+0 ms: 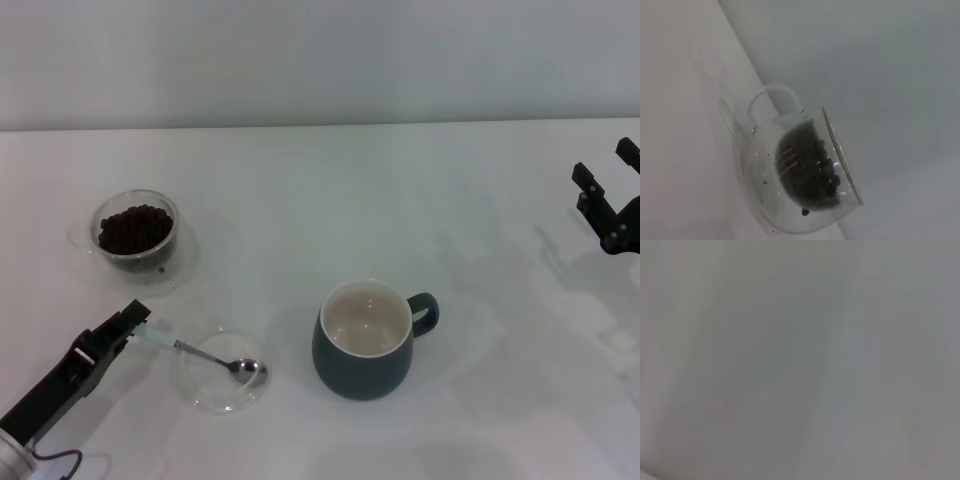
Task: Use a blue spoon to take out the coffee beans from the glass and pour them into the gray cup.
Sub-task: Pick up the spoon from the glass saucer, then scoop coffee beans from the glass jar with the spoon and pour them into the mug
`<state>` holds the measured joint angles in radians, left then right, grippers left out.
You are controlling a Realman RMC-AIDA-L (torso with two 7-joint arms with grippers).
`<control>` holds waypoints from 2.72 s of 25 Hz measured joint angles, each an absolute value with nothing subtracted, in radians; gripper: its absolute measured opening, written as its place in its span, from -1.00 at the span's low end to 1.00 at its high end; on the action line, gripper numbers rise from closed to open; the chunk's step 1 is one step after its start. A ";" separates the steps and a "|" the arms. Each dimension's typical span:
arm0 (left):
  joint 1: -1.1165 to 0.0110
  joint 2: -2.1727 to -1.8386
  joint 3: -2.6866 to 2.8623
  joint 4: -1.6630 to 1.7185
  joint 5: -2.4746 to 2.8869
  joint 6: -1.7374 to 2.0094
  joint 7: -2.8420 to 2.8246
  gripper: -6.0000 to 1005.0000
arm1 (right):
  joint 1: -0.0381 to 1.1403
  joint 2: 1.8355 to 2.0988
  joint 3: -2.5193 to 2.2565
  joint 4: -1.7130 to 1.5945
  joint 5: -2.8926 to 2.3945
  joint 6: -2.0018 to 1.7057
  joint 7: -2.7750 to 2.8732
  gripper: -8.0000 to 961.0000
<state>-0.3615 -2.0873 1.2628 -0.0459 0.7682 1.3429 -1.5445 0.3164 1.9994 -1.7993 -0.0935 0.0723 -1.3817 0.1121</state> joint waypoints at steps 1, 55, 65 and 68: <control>-0.362 -2.087 1.264 -0.046 0.769 1.342 -1.548 -0.26 | 0.313 2.000 -1.799 -0.094 0.072 -1.391 0.112 0.14; -0.310 -1.804 1.230 0.440 0.844 1.265 -1.757 -0.74 | 0.313 2.012 -1.807 -0.133 0.072 -1.395 0.119 0.14; -0.406 -1.809 1.230 0.435 0.970 1.101 -1.757 -0.73 | 0.321 2.014 -1.808 -0.172 0.072 -1.342 0.120 0.14; -0.430 -1.813 1.230 0.435 0.995 1.066 -1.753 -0.73 | 0.324 2.014 -1.808 -0.185 0.072 -1.321 0.120 0.14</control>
